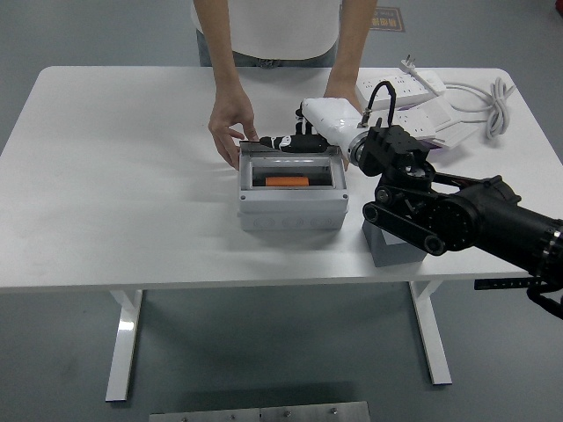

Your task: Fetch the battery,place it into the box,close the lid of the box

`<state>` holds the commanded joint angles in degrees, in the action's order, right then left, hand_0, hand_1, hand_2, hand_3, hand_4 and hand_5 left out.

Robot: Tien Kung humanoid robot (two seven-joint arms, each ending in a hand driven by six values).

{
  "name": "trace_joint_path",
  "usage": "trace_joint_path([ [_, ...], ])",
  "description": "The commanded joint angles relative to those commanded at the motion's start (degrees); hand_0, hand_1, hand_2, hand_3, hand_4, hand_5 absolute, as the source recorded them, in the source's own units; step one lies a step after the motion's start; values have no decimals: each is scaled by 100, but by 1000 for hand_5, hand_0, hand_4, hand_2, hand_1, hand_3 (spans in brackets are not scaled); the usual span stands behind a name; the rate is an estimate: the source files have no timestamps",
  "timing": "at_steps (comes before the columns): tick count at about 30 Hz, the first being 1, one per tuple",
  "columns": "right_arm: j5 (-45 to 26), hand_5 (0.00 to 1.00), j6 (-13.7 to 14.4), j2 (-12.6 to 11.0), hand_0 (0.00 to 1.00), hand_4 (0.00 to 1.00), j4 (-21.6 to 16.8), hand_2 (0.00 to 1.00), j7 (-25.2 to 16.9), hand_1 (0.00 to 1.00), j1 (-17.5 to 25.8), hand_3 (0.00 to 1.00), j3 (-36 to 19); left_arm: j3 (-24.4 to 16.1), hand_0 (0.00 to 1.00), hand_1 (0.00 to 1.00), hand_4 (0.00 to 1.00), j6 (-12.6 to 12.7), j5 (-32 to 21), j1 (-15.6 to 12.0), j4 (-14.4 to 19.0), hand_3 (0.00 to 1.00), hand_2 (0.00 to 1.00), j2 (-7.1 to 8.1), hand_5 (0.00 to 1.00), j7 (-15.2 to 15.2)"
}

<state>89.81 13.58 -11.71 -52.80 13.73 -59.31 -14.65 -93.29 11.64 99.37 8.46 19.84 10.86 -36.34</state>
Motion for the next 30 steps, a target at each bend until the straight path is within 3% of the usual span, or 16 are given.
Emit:
trace_joint_path([
  [30, -74, 998, -168, -172, 128, 998, -208, 295, 84, 251, 151, 283, -124, 41, 443, 648, 792, 33, -57, -4, -22, 643, 648, -21, 935, 53],
])
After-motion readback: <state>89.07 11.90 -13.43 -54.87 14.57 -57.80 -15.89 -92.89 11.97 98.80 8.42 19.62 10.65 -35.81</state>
